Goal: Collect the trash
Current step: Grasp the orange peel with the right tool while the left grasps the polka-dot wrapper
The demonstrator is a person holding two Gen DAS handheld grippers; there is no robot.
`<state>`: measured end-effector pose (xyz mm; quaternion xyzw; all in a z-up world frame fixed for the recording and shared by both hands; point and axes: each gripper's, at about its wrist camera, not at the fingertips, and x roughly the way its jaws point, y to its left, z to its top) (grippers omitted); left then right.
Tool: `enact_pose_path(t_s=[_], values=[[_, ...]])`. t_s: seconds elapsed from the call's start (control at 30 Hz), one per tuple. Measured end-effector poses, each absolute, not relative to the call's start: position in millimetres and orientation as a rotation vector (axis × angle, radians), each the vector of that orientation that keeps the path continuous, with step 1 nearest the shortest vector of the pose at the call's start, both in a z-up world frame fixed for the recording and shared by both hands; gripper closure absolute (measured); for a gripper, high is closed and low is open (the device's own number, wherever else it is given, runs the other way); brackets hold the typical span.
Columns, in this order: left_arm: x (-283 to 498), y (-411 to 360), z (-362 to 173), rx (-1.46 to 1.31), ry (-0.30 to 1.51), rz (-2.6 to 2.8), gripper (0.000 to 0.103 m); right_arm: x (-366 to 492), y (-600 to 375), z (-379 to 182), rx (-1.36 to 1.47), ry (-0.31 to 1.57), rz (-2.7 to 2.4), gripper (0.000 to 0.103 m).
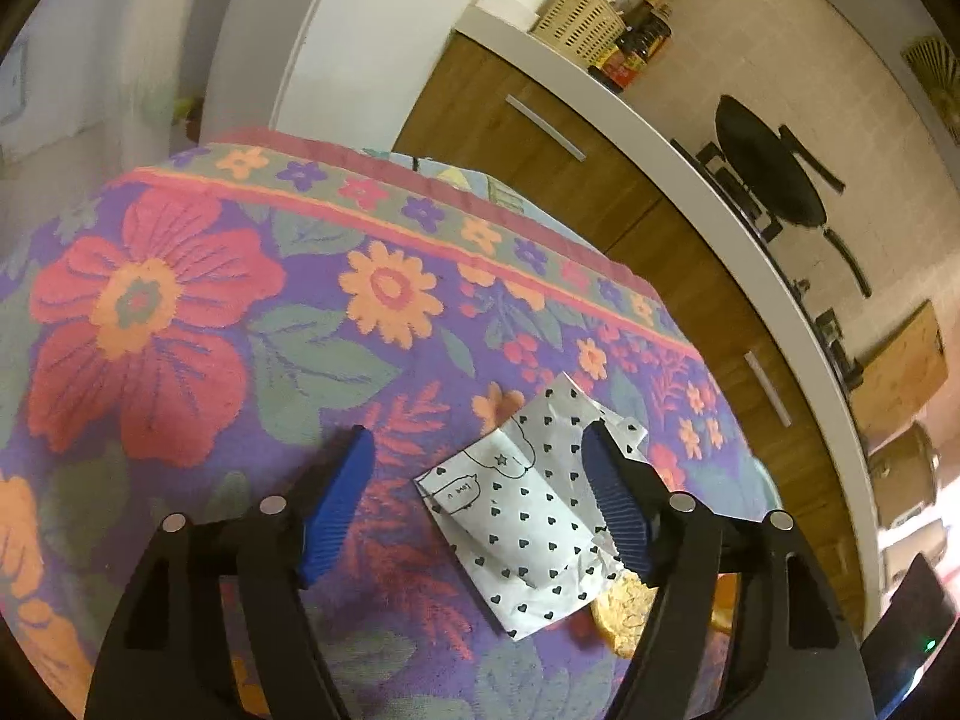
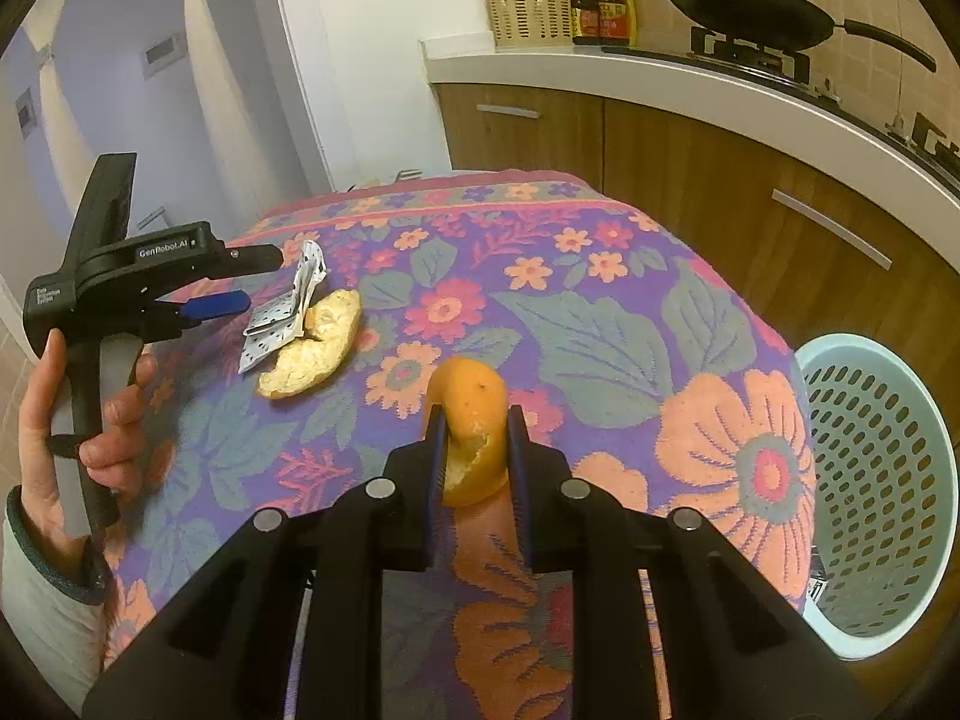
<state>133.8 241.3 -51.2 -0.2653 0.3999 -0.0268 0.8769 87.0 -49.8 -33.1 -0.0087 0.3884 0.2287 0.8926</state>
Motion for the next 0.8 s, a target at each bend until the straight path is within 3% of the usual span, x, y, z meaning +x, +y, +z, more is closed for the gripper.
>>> enact_pose_path(t_s=[0.2, 0.53, 0.6, 0.63, 0.7, 0.73, 0.8], values=[[129, 222, -43, -0.482, 0.839, -0.108, 0.034, 87, -51, -33, -0.007, 0.803, 0.48, 0.087], [138, 140, -38, -0.067, 0.849, 0.058, 0.033, 87, -58, -31, 0.032, 0.79, 0.496, 0.087], [142, 132, -45, -0.013, 0.865, 0.083, 0.04, 86, -57, -30, 0.031, 0.787, 0.497, 0.087], [142, 132, -47, -0.014, 0.874, 0.085, 0.052, 86, -58, -30, 0.031, 0.785, 0.498, 0.087], [141, 137, -47, -0.039, 0.868, 0.088, 0.062, 86, -59, -30, 0.032, 0.783, 0.499, 0.087], [139, 140, -46, -0.059, 0.868, 0.074, 0.073, 86, -60, -30, 0.036, 0.783, 0.499, 0.087], [136, 145, -43, -0.087, 0.858, 0.074, 0.078, 87, -61, -30, 0.042, 0.785, 0.503, 0.087]])
